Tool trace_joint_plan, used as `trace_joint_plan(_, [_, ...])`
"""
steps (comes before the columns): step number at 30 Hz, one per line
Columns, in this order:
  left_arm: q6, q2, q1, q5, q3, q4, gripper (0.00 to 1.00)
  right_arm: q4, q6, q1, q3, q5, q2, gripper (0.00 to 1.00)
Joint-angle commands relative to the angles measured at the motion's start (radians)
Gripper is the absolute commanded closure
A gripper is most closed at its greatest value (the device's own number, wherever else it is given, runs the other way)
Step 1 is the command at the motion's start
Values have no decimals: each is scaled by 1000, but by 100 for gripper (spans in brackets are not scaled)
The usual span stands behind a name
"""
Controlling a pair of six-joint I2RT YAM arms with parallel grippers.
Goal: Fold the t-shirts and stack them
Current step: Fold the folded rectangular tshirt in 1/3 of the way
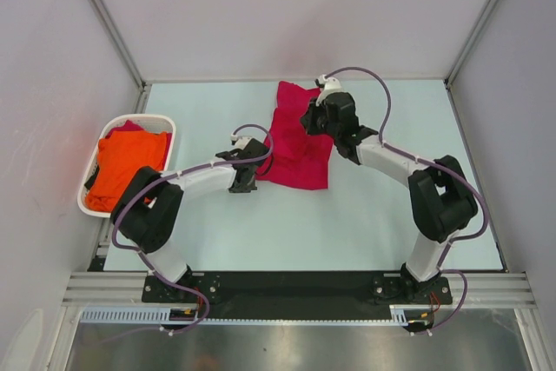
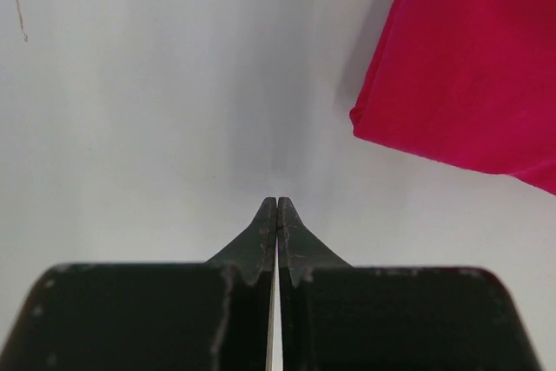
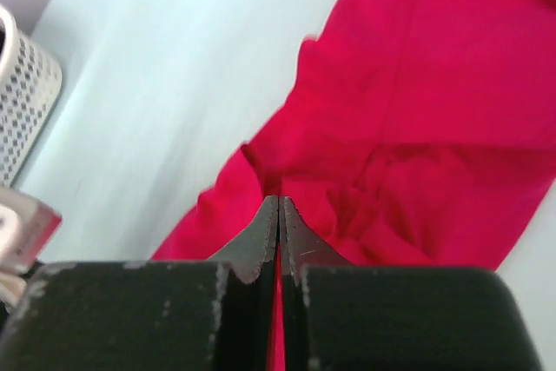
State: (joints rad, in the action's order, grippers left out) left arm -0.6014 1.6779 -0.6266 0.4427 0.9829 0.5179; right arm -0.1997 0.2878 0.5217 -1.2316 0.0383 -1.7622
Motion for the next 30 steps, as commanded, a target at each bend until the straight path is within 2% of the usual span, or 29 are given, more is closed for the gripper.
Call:
trace_joint_plan(1, [3, -1, -12, 10, 42, -18, 100, 83, 45, -3, 18, 123, -57, 100])
trace_joint_plan(5, [5, -4, -13, 17, 40, -13, 100, 92, 71, -2, 37, 192, -97, 100])
trace_joint_plan(13, [-1, 3, -12, 17, 40, -16, 100, 123, 80, 31, 81, 232, -112, 100])
trace_joint_plan(18, [-6, 8, -13, 16, 40, -18, 100, 140, 82, 57, 106, 227, -98, 100])
trace_joint_plan(25, [-6, 9, -15, 24, 37, -15, 100, 109, 85, 66, 109, 201, -169, 100])
trace_joint_plan(30, [-8, 2, -15, 31, 36, -10, 100, 92, 65, 64, 16, 137, -258, 100])
